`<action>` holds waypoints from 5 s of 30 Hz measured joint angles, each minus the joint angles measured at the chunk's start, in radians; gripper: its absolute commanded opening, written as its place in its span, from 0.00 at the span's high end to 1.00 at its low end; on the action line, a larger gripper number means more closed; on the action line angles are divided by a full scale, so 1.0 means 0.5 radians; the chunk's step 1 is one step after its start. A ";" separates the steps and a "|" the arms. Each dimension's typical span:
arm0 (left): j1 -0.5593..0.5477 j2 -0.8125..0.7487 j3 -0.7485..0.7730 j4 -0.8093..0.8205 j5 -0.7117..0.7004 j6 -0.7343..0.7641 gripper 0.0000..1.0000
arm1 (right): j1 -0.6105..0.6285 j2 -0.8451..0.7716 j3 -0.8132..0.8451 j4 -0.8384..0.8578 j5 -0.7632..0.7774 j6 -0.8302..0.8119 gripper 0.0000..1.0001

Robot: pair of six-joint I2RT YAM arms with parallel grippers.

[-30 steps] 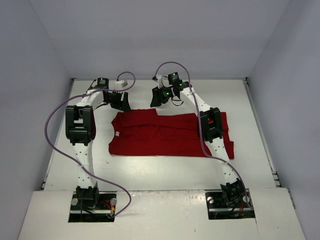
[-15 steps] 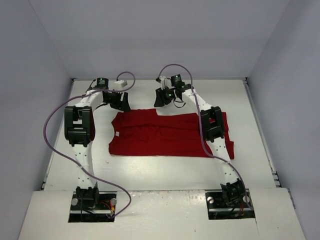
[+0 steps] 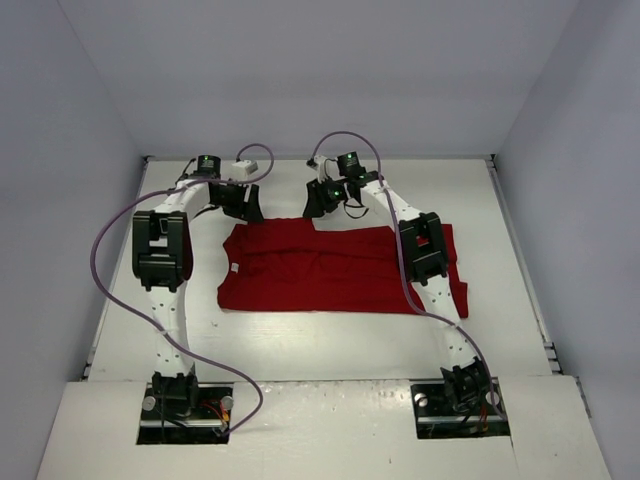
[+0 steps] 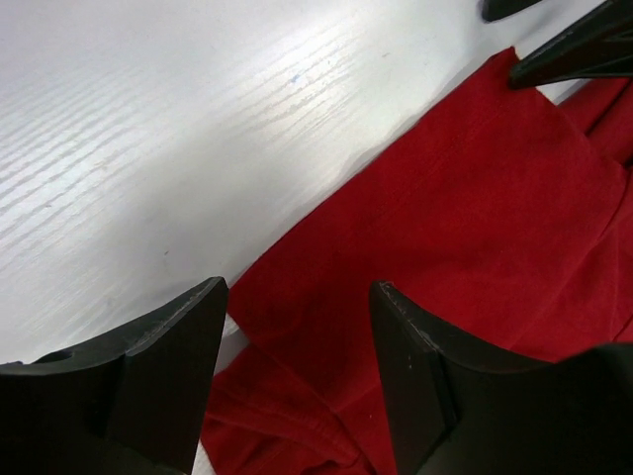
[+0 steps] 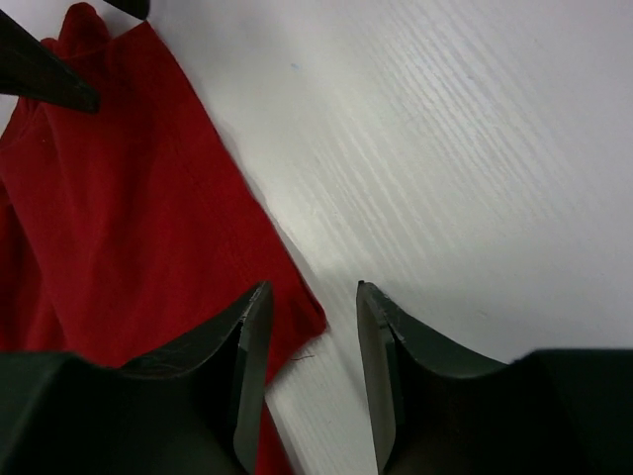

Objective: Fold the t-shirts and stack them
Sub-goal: Fold the other side of the tshirt into a rectangle, then rotate the tshirt 70 degrees

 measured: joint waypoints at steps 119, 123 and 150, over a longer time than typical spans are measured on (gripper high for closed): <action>-0.386 0.101 0.274 -0.247 -1.259 -0.643 0.86 | -0.501 -1.325 -1.808 -0.700 0.995 -1.255 1.00; -0.387 0.371 0.747 -0.284 -1.136 -0.493 0.86 | -0.247 -1.342 -1.832 -0.832 0.937 -1.226 1.00; -0.434 0.578 1.096 0.087 -0.342 -0.473 0.55 | 0.630 -1.539 -1.598 -0.978 0.262 -0.809 0.86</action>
